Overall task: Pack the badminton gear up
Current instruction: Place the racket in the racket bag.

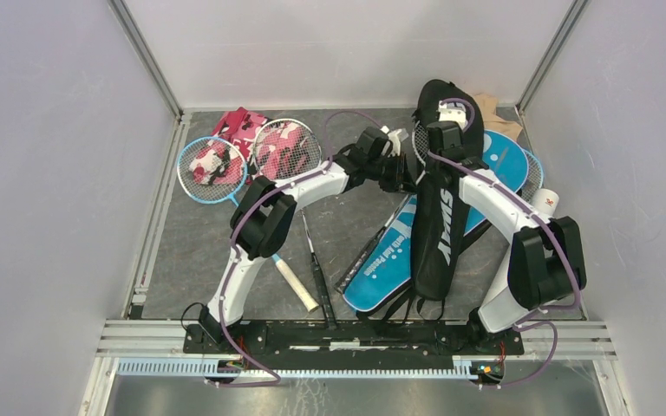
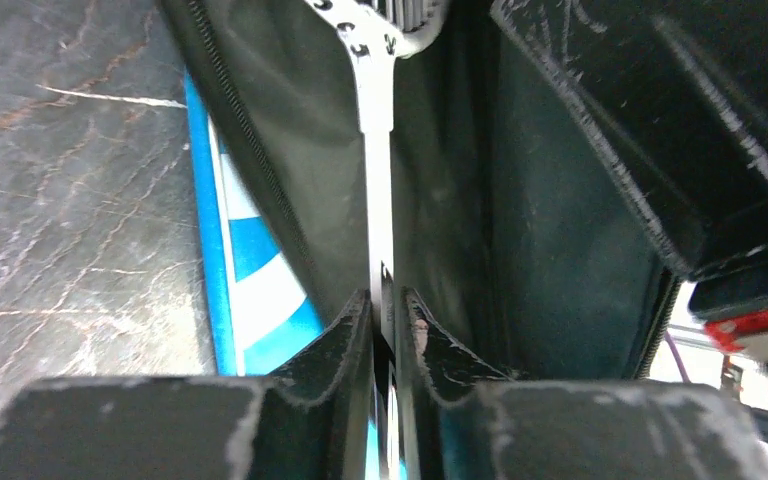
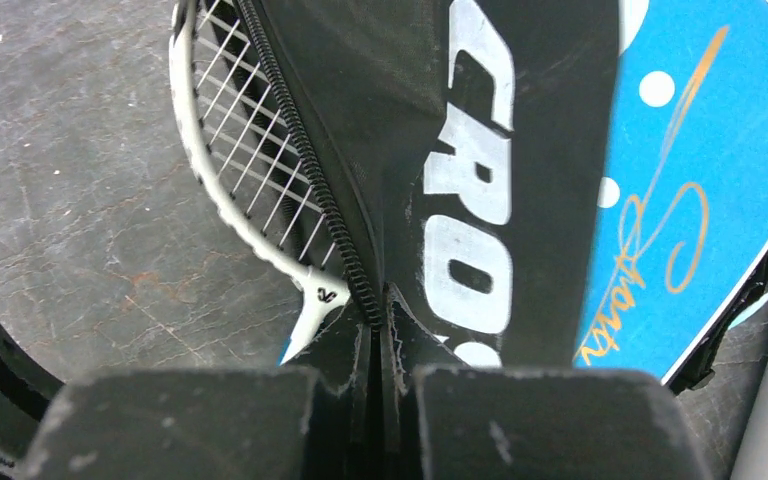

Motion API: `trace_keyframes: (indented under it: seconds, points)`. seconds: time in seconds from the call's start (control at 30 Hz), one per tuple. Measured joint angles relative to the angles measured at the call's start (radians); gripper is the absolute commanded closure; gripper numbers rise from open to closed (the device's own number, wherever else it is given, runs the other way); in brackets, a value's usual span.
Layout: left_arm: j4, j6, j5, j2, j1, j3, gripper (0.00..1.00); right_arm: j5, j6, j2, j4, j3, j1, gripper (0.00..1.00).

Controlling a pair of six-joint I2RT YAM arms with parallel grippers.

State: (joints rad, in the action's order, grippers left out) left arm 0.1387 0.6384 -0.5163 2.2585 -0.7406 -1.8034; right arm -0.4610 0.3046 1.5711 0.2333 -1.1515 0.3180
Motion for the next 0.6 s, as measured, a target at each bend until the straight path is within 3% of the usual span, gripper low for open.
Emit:
trace_keyframes:
  seconds: [0.33, 0.6]
  points:
    - [-0.200, 0.047, -0.122, 0.009, 0.000, 0.175, 0.44, 0.122, 0.022, 0.007, 0.009, 0.000, -0.051, 1.00]
    - [-0.247, 0.046, -0.168, -0.080, 0.000, 0.374, 0.35, 0.182, 0.032, 0.014, 0.009, -0.008, -0.072, 1.00]
